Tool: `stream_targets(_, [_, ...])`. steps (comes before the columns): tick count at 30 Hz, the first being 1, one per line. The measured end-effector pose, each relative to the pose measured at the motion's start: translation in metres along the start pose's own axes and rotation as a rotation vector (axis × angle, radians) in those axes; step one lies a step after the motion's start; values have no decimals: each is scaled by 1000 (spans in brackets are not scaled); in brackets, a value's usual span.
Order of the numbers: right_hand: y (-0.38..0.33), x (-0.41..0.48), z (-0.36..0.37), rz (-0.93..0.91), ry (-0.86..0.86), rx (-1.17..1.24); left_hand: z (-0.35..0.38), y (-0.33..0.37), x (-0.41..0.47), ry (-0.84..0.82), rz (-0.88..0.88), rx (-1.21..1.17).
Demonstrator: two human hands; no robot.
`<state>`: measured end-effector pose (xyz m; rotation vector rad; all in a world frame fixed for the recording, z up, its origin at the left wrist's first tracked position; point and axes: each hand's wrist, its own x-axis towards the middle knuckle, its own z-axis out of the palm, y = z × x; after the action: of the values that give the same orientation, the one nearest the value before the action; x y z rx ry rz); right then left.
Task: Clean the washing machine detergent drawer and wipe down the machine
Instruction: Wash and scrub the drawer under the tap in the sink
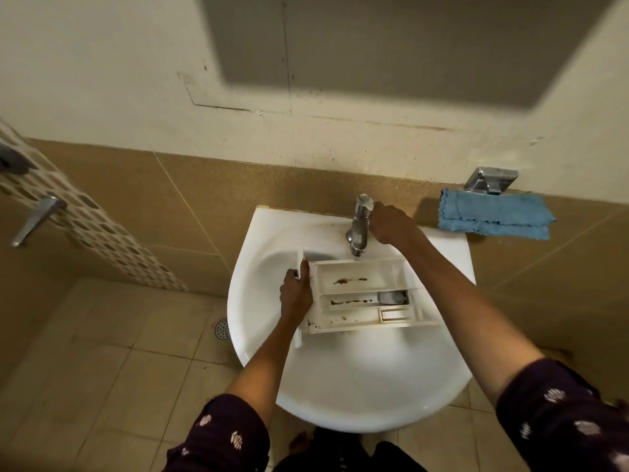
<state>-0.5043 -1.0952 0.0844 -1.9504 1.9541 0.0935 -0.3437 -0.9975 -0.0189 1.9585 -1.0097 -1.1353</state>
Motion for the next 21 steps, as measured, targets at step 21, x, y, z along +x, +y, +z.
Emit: stream_targets(21, [-15, -12, -1, 122, 56, 78, 7, -7, 1, -5, -49, 4])
